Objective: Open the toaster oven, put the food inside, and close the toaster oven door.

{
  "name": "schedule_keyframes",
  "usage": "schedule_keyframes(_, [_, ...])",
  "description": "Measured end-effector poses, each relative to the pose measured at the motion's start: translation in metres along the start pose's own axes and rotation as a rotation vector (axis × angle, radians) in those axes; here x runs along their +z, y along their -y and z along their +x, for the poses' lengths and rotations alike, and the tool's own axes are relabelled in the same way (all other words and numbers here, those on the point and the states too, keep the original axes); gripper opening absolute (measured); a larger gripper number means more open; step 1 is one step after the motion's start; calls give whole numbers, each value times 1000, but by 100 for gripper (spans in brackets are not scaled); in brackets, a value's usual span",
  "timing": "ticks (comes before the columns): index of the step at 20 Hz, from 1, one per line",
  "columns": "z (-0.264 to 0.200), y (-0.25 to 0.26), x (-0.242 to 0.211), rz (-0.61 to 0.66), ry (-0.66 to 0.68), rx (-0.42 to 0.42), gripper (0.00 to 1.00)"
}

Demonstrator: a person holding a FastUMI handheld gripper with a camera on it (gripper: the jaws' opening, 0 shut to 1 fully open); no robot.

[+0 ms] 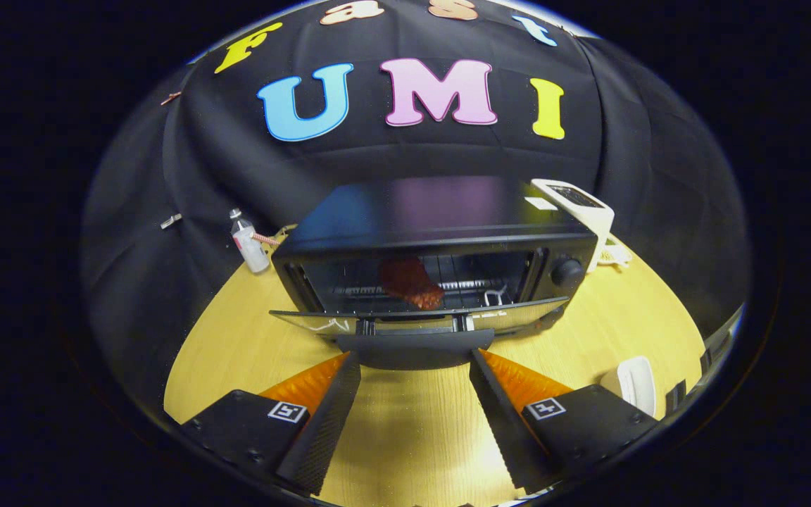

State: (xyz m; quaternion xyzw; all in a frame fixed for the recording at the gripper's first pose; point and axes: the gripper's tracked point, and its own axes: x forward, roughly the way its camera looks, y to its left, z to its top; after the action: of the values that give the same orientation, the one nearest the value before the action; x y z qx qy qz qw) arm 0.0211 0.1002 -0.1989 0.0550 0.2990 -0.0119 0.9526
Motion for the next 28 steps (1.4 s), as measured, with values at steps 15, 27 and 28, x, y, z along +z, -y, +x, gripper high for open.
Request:
schedule_keyframes(15, [-81,37,121,35,278,35,98])
schedule_keyframes(27, [-208,67,157,-31,470,-8,98])
schedule_keyframes(28, [-212,67,163,-41,486,-7,98])
